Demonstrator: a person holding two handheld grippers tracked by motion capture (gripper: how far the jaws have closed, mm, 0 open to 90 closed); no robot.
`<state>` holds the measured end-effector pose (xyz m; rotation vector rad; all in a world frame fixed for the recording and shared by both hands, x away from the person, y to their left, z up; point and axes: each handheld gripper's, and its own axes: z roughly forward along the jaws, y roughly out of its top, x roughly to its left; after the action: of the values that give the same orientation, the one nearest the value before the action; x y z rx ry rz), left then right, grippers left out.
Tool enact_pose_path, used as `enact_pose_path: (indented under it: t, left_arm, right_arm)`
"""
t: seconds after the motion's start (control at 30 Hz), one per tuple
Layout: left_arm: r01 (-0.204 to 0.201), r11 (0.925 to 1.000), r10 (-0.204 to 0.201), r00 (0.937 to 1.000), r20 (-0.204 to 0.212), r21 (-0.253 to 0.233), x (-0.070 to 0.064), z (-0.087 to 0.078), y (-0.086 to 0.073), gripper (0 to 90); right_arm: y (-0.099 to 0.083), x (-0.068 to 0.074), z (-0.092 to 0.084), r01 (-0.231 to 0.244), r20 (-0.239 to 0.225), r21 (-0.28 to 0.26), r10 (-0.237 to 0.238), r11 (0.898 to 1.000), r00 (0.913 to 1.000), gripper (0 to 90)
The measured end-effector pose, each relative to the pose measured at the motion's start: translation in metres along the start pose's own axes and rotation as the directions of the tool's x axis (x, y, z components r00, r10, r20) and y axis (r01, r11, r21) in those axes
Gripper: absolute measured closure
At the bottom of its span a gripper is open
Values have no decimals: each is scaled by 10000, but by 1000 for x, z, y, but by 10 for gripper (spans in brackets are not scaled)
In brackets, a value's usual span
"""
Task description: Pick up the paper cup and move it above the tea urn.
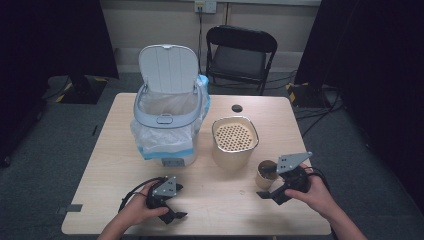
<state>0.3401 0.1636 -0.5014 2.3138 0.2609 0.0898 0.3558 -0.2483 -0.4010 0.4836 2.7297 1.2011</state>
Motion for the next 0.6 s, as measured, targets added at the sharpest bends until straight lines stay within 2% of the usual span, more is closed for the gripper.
enact_pose_path:
  t: [0.07, 0.37, 0.47, 0.6]
  left_arm:
    - [95, 9999, -95, 10000, -7, -74, -1, 1, 0, 79]
    - [43, 10000, -43, 10000, 0, -88, -1, 1, 0, 79]
    - [-80, 10000, 80, 9999, 98, 44, -1, 1, 1, 44]
    - [-77, 10000, 77, 9999, 86, 47, -1, 1, 1, 42]
  right_arm:
    - [-2, -1, -4, -33, 79, -36, 33, 10000, 10000, 150]
    - [-15, -6, -21, -173, 604, 82, 168, 9998, 9980, 149]
    - [-20, -9, -28, -312, 705, -56, 315, 9995, 9970, 149]
    - [-28, -12, -36, -525, 885, -156, 537, 9985, 9946, 149]
